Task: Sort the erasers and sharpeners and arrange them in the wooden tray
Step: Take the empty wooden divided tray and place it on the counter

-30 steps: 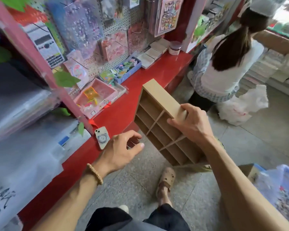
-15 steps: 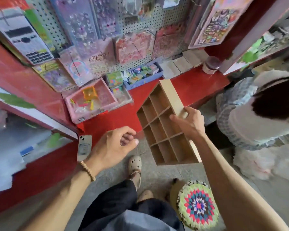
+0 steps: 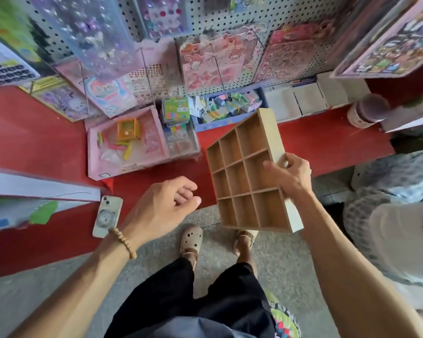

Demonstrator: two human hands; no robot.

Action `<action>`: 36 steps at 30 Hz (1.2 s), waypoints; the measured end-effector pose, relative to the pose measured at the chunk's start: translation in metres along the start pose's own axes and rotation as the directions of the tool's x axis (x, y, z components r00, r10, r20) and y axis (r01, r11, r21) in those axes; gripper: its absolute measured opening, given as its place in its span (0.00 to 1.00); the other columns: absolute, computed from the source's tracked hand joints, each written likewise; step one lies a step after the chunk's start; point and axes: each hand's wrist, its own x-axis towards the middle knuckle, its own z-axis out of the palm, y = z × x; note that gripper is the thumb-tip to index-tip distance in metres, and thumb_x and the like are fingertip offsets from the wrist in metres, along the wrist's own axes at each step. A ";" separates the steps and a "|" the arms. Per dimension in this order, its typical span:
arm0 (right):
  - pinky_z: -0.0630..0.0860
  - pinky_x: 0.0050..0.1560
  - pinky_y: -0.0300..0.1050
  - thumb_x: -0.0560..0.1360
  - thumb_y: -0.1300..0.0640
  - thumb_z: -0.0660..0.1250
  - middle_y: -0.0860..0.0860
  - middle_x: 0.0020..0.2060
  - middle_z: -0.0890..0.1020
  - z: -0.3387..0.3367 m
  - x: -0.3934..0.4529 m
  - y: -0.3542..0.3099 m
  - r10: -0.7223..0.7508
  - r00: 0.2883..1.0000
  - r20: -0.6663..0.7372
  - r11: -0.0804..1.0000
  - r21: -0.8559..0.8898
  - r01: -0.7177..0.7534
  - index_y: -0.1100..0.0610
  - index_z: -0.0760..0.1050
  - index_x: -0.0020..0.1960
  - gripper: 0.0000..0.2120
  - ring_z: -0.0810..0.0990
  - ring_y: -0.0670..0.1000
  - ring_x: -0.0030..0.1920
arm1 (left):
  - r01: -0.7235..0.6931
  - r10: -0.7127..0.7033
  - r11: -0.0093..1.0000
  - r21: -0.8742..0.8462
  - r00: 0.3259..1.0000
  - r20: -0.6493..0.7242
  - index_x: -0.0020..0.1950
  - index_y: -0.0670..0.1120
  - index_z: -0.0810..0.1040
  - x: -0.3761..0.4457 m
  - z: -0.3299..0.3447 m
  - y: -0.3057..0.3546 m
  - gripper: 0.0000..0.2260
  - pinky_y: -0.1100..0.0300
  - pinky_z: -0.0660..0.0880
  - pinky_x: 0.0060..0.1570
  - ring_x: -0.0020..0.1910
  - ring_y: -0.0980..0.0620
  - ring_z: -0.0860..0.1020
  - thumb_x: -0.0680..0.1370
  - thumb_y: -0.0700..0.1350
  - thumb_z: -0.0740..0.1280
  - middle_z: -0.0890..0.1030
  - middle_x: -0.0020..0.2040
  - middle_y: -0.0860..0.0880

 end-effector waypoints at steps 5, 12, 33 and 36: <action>0.64 0.28 0.39 0.68 0.51 0.78 0.42 0.23 0.69 -0.010 0.064 0.018 -0.022 0.996 0.084 0.999 0.047 0.018 0.52 0.67 0.29 0.20 0.65 0.43 0.26 | 0.089 -0.094 0.994 -0.055 0.993 -0.076 0.56 0.49 0.81 0.034 0.037 0.026 0.10 0.65 0.78 0.46 0.44 0.64 0.80 0.76 0.49 0.70 0.82 0.45 0.57; 0.62 0.32 0.43 0.71 0.47 0.75 0.48 0.28 0.68 -0.018 0.141 0.054 -0.072 0.980 0.185 0.996 0.066 0.061 0.54 0.67 0.34 0.20 0.64 0.47 0.30 | 0.210 -0.232 0.966 -0.154 0.962 -0.142 0.55 0.48 0.80 0.067 0.091 0.052 0.09 0.71 0.76 0.42 0.44 0.64 0.80 0.76 0.47 0.71 0.82 0.46 0.54; 0.74 0.42 0.45 0.75 0.57 0.68 0.52 0.35 0.81 0.059 0.245 0.142 -0.022 0.996 -0.083 0.999 -0.028 0.020 0.61 0.83 0.42 0.09 0.77 0.53 0.36 | 0.372 -0.384 0.916 -0.150 0.921 -0.060 0.59 0.51 0.79 0.128 0.206 0.020 0.12 0.74 0.74 0.47 0.49 0.67 0.79 0.77 0.53 0.68 0.82 0.50 0.58; 0.74 0.44 0.42 0.76 0.56 0.68 0.50 0.37 0.80 0.066 0.254 0.143 0.016 0.996 -0.087 1.000 -0.009 -0.017 0.61 0.84 0.47 0.09 0.78 0.52 0.38 | 0.384 -0.396 0.911 -0.151 0.917 -0.057 0.60 0.51 0.78 0.133 0.210 0.017 0.13 0.74 0.74 0.47 0.50 0.68 0.78 0.77 0.53 0.67 0.82 0.50 0.58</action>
